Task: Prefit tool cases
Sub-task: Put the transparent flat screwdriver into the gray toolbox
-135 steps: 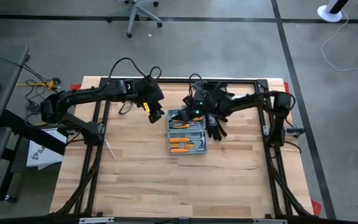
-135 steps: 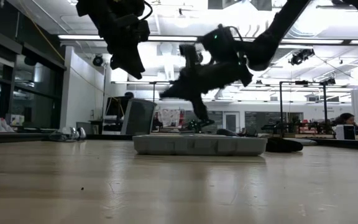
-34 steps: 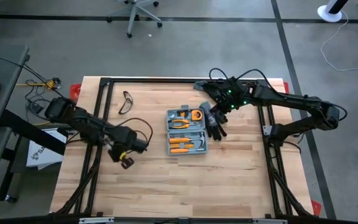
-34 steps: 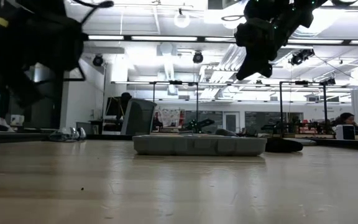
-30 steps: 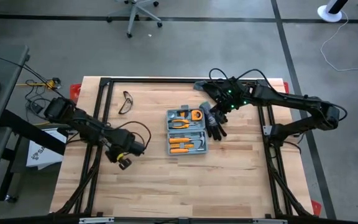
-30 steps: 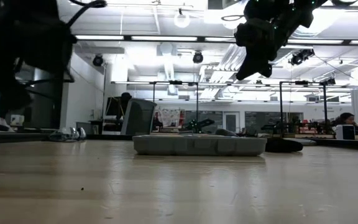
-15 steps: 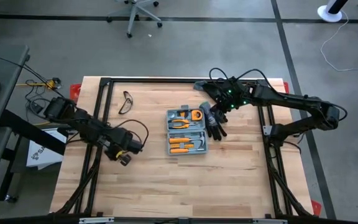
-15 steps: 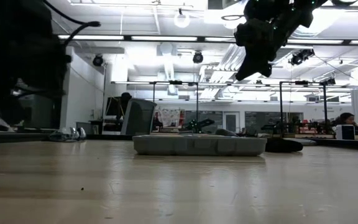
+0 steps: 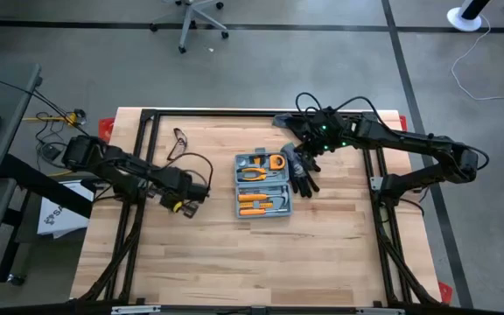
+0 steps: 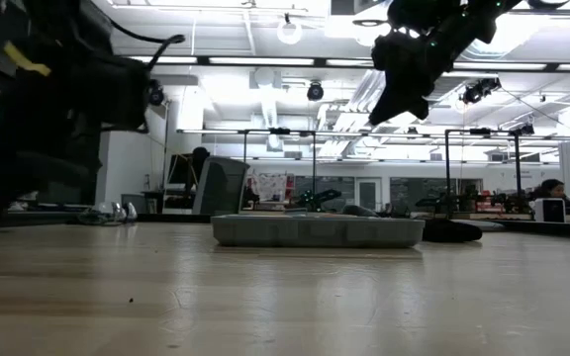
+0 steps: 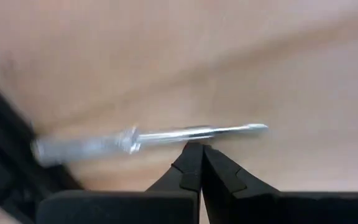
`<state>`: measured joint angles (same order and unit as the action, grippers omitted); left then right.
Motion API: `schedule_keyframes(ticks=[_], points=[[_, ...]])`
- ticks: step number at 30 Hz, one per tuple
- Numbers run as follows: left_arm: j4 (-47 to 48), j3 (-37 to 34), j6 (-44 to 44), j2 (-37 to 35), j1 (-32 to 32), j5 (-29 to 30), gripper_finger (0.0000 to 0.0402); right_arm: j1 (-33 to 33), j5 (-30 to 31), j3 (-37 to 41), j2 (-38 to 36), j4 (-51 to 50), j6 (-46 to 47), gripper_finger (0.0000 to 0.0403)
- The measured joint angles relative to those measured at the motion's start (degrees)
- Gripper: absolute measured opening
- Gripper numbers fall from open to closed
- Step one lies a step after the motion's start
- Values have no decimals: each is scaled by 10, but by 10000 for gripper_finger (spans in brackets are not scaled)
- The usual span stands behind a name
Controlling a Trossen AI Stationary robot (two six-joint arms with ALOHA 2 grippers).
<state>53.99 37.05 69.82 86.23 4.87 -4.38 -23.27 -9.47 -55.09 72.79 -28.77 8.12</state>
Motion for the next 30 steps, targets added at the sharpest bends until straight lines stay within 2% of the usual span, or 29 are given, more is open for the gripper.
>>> schedule_keyframes(ticks=[3,7,10,13,20,26,30], points=[[-19,16,-37,0,-17,53,0,0,5,0,0,4,9,0],[-56,52,-171,3,-24,102,0,0,6,0,0,3,10,0],[-43,76,-273,2,-20,84,1,0,3,0,0,3,18,0],[-14,85,-324,2,-14,58,14,0,0,0,0,3,19,0],[39,63,-384,-40,-10,27,98,0,0,0,0,-9,11,0],[86,35,-382,-104,-10,15,197,0,0,0,0,-20,-4,0],[126,0,-365,-120,-10,4,238,0,2,0,0,-21,-7,0]])
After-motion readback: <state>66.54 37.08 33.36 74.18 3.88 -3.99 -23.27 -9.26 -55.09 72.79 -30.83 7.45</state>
